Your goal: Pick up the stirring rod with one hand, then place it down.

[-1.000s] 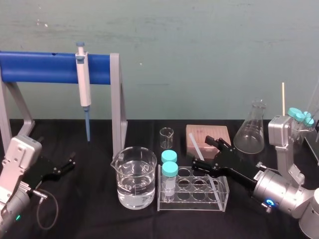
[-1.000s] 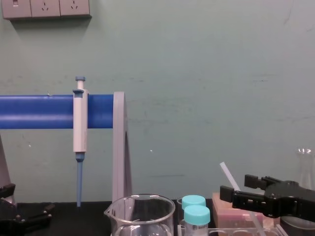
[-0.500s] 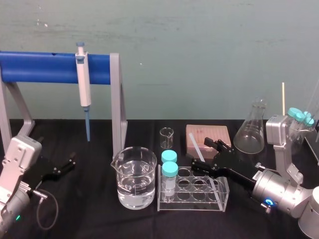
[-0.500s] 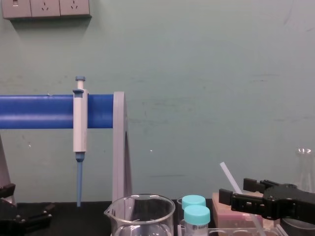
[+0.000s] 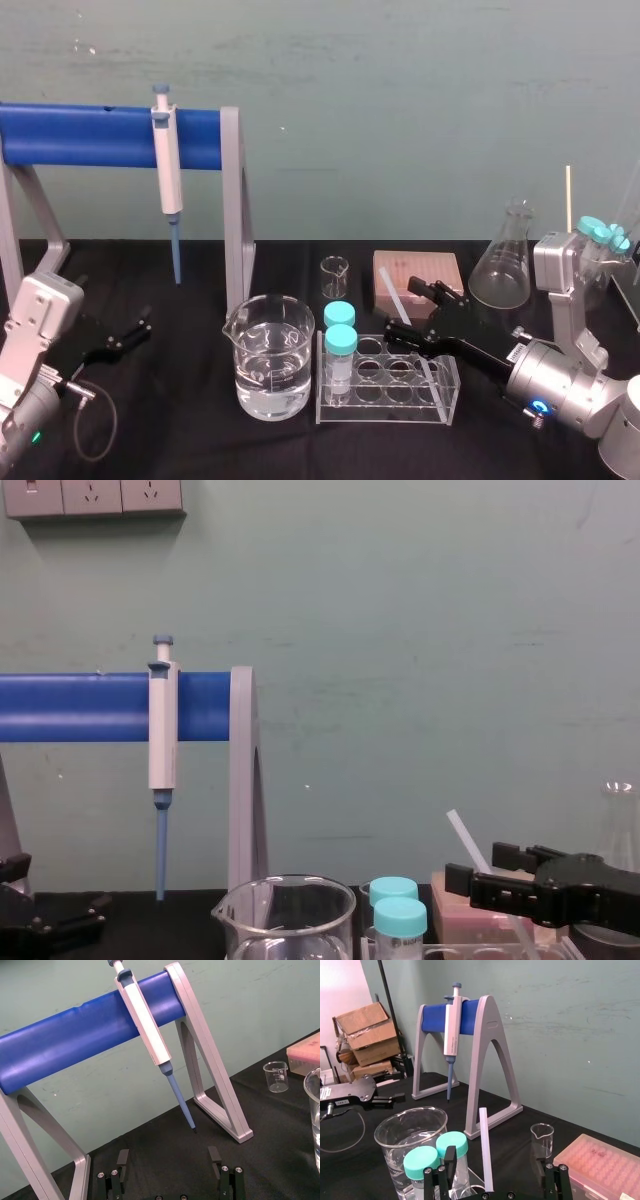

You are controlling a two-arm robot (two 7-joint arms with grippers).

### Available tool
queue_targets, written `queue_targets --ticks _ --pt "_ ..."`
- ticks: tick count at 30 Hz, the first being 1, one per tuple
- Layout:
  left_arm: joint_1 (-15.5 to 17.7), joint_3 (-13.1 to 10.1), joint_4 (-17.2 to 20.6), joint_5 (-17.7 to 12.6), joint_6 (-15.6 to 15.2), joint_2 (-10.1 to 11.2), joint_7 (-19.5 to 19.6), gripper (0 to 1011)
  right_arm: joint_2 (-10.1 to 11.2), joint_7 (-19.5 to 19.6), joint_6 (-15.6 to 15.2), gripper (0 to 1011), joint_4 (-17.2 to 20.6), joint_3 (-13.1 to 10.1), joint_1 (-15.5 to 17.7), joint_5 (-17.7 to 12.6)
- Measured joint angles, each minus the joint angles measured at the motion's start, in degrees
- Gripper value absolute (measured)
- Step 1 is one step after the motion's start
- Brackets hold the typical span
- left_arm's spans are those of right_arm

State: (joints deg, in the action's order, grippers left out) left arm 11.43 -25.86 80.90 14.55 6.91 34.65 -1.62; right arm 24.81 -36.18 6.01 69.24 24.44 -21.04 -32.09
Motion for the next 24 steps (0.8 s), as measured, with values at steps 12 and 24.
queue_targets --ticks 12,24 --pt "0.0 0.0 0.0 0.0 0.0 0.0 0.0 1000 0.04 0.01 0.08 612 0.04 0.01 0.02 0.0" --pt "0.0 0.0 0.0 0.0 0.0 0.0 0.0 1000 0.04 0.04 0.11 227 0.04 0.01 0.02 0.0"
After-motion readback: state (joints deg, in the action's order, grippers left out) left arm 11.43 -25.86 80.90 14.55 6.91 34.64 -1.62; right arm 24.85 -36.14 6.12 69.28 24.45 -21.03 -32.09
